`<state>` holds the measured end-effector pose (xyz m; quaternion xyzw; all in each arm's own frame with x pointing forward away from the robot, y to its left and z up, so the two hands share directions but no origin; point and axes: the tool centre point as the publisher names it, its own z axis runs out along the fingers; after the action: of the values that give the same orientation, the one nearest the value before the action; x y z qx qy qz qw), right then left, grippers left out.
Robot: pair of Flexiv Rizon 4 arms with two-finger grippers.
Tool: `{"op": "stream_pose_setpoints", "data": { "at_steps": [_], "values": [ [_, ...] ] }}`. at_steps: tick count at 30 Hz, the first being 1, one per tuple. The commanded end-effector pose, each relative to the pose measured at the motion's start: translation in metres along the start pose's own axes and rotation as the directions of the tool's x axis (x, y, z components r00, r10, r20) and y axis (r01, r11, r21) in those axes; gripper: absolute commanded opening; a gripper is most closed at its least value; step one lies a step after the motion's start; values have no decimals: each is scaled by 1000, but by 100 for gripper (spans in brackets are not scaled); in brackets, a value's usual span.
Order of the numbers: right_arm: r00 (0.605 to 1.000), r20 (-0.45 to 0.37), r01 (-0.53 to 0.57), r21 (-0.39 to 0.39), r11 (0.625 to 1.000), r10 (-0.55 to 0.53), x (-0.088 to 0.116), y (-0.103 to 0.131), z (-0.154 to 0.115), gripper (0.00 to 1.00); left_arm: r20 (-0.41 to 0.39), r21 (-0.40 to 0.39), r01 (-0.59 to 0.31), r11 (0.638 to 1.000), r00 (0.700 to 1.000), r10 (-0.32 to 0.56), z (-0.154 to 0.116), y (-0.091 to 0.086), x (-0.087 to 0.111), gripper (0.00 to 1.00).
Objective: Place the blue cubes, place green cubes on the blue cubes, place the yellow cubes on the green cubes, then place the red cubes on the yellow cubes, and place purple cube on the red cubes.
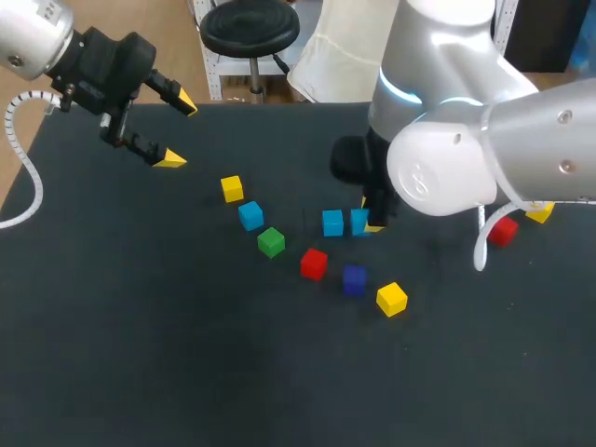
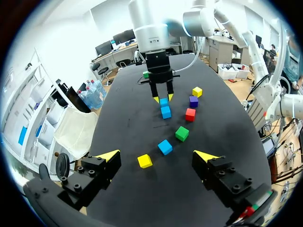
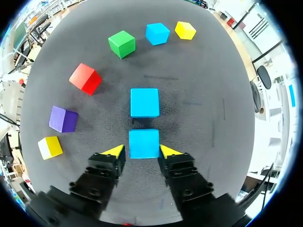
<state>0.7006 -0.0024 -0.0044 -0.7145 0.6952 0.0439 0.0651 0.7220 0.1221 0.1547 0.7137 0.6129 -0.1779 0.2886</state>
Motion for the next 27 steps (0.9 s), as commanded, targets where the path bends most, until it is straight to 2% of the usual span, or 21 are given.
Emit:
{"op": "stream_pose_setpoints", "data": {
  "at_steps": [1,3,4,19,27],
  "values": [
    [1000,2,-2,-5,1000,2,0,-1,0,69,1,-2,-3,1000,1000,3,0,-1,1,100],
    [1000,2,-2,-6,1000,2,0,-1,0,87,1,-2,-3,1000,1000,3,0,-1,1,100],
    [1000,2,-3,-6,1000,3,0,-1,0,100,1,-2,-3,1000,1000,3,0,-1,1,100],
    [1000,12,-13,-5,1000,13,8,-3,-7,100,1,-2,-3,1000,1000,3,0,-1,1,100],
    [1000,16,-6,-8,1000,6,3,-6,-4,100,1,-2,-3,1000,1000,3,0,-1,1,100]
  ]
}}
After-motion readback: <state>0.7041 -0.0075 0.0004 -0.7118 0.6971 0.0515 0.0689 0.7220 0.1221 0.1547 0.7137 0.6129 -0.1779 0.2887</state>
